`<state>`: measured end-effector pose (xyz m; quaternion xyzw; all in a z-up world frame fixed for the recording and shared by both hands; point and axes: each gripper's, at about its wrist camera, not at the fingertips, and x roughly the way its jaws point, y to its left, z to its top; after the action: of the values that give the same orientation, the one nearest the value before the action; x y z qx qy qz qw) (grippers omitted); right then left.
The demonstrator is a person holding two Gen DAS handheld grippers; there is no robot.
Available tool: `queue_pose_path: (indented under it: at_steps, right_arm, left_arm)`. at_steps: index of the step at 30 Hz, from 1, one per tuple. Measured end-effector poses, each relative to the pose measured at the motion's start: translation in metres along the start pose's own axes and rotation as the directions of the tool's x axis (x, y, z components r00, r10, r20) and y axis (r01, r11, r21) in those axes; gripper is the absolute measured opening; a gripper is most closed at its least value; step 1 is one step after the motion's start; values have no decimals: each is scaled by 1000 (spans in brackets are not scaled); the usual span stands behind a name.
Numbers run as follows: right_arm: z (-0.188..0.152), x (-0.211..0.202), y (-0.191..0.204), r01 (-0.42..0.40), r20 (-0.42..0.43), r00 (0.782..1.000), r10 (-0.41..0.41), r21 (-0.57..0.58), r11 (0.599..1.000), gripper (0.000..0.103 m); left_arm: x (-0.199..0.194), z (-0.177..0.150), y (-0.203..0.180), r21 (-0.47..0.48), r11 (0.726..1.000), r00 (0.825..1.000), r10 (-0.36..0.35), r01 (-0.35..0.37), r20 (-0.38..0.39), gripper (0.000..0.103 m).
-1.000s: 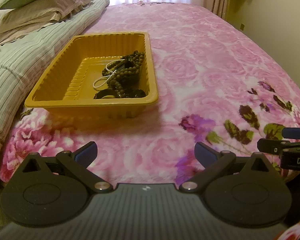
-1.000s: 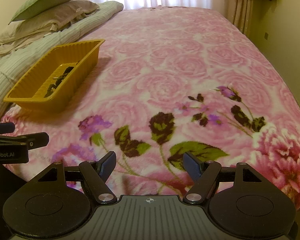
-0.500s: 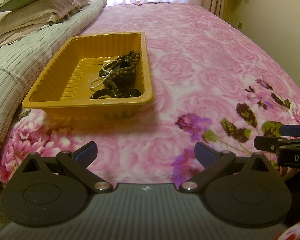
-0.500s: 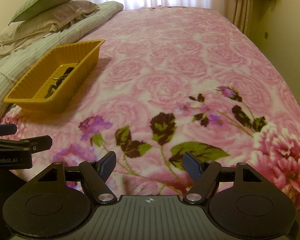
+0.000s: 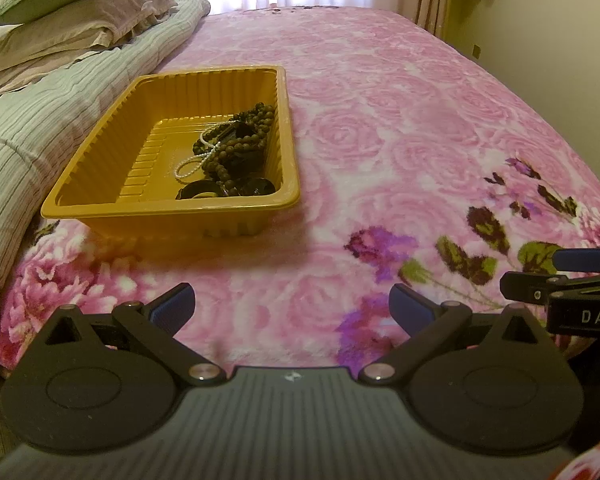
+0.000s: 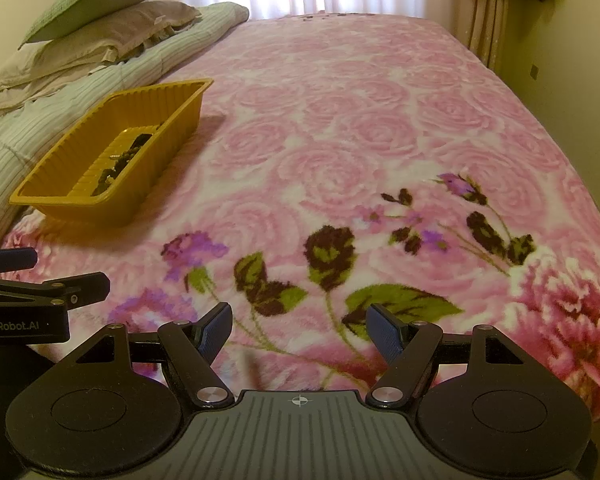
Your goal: Organize jewelry
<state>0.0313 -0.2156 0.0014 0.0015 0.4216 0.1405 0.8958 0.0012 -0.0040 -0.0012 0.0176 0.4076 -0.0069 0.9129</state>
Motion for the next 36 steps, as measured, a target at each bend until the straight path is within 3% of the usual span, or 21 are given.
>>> queue_pose_path:
  at_steps: [36]
  right_arm:
    - [4, -1, 5, -1, 1, 1000, 1, -6, 1000, 74]
  left_arm:
    - [-1, 4, -3, 11, 1000, 1000, -4, 4, 5, 103]
